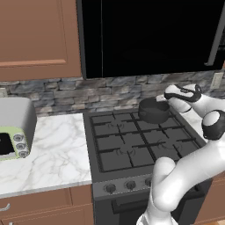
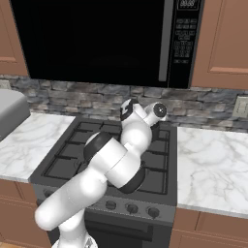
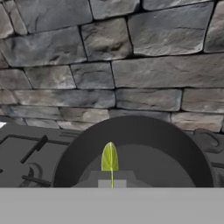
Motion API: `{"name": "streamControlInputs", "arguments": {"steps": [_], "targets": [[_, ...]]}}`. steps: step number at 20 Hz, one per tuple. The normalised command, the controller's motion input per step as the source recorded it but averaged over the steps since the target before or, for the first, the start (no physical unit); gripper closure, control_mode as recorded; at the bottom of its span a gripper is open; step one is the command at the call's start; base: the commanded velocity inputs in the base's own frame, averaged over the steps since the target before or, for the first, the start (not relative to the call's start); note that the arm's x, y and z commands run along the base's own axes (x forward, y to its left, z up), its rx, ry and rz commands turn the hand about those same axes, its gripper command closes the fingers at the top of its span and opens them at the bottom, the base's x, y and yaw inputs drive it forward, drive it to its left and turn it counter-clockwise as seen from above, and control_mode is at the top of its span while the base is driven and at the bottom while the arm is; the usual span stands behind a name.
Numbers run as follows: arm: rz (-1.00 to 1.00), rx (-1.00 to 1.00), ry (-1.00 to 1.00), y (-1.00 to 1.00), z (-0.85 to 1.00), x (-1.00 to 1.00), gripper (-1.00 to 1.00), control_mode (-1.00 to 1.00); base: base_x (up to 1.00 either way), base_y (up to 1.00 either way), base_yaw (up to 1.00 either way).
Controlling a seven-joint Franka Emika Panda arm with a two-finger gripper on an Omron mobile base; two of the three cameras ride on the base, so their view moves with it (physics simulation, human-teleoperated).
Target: Turn on the burner for the pot on the stove. Wait thirty seconds for the pot to heat up. Then add the lemon wedge to the pot.
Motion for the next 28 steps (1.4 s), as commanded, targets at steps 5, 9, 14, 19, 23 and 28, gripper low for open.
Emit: {"name": "streamControlInputs", "arguments": {"steps": [5,9,14,19,23,28], "targets": [[0.0,0.0,0.05,0.0,-0.06,0.07,1.0,-1.0,0.0,0.0,0.0],[0.0,0.0,0.03,0.0,-0.04,0.05,1.0,-1.0,0.0,0.0,0.0],[0.0,0.0,0.07,0.0,-0.1,0.04,1.0,-1.0,0.0,0.0,0.0],[0.0,0.0,0.09,0.01,-0.12,0.06,1.0,-1.0,0.0,0.0,0.0],[0.0,0.0,0.05,0.02,-0.04,0.13,1.0,-1.0,0.0,0.0,0.0],[0.0,0.0,0.04,0.05,-0.13,0.13,1.0,-1.0,0.0,0.0,0.0]]}}
